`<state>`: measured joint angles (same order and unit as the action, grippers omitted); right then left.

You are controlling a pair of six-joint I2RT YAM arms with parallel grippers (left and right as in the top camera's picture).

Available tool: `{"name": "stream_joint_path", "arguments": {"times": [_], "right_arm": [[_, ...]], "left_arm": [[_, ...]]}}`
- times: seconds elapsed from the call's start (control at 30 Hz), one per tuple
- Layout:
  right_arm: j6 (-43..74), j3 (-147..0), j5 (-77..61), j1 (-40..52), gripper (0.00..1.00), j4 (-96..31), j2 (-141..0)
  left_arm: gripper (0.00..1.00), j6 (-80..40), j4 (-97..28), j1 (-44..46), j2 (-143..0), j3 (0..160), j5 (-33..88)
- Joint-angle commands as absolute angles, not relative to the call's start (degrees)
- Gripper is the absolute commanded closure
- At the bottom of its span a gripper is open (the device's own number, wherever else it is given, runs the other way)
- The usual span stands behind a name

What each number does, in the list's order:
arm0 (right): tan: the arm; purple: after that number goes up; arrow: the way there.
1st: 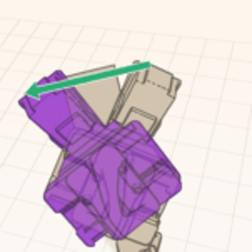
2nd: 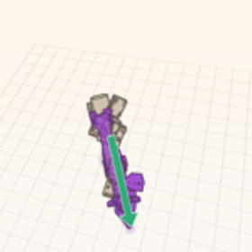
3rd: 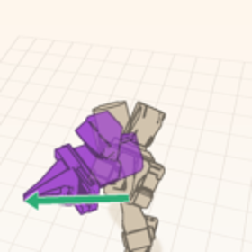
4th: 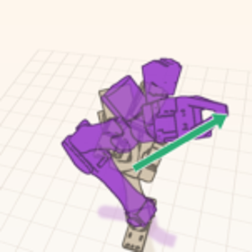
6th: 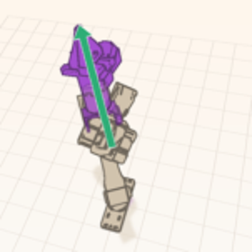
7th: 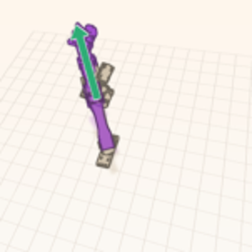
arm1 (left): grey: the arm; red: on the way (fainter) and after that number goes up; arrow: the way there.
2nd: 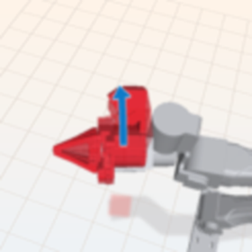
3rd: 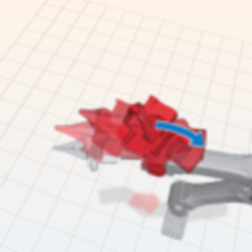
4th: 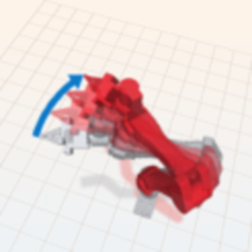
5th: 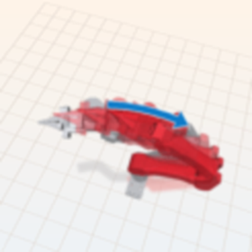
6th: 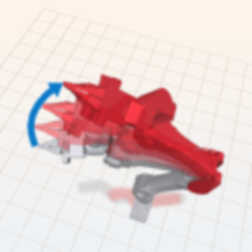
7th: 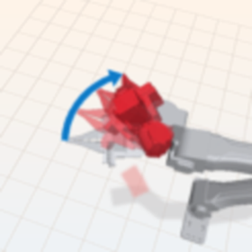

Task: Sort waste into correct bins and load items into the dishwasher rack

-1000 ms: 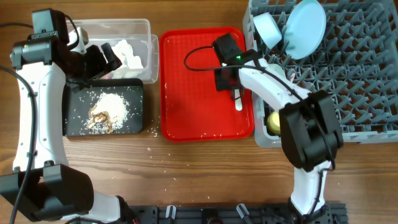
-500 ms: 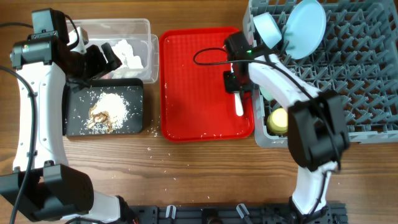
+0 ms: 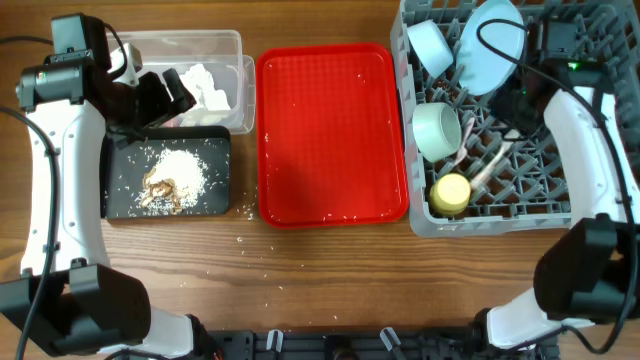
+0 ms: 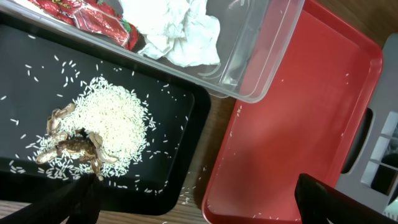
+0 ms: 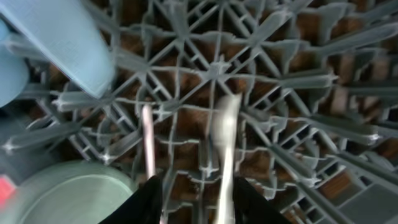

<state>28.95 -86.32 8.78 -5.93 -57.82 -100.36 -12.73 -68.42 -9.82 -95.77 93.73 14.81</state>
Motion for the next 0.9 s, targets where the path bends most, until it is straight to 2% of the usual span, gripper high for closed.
{"name": "stream_joint_path", "arguments": {"times": [0.0, 0.1, 0.13, 0.17, 0.27, 0.43, 0.5, 0.7, 0.77, 0.87], "right_arm": [[23.5, -89.5, 0.3, -5.6, 0.57, -60.1, -95.0], [14.2, -93.7, -10.3, -4.8, 0.57, -67.3, -83.2], [13.6, -94.0, -12.1, -4.2, 0.37, -69.0, -79.4], [14.8, -94.0, -14.2, -3.7, 0.00, -70.8, -75.2], [20.7, -94.0, -15.2, -3.7, 0.00, -71.8, -65.3], [19.5, -88.8, -1.3, -3.3, 0.00, -73.6, -55.4], [19.5, -79.9, -1.6, -3.4, 0.00, -64.1, -51.3], [19.0, -34.5, -5.8, -2.1, 0.00, -19.8, -28.2], [18.9, -22.7, -3.5, 0.8, 0.00, -11.6, -20.3], [19.6, -12.5, 0.1, 4.2, 0.00, -4.6, -12.9]], "left_arm": [[0.00, -12.4, -68.4, -10.0, -95.0, 94.5, 14.5], [0.00, -12.4, -68.4, -10.0, -95.0, 94.5, 14.5], [0.00, -12.4, -68.4, -10.0, -95.0, 94.5, 14.5], [0.00, -12.4, -68.4, -10.0, -95.0, 94.5, 14.5], [0.00, -12.4, -68.4, -10.0, -95.0, 94.5, 14.5], [0.00, -12.4, -68.4, -10.0, -95.0, 94.5, 14.5], [0.00, -12.4, -68.4, -10.0, -95.0, 94.5, 14.5], [0.00, -12.4, -68.4, -10.0, -95.0, 94.5, 14.5], [0.00, -12.4, -68.4, -10.0, -95.0, 94.5, 14.5], [0.00, -12.4, -68.4, -10.0, -95.0, 94.5, 14.5]]}}
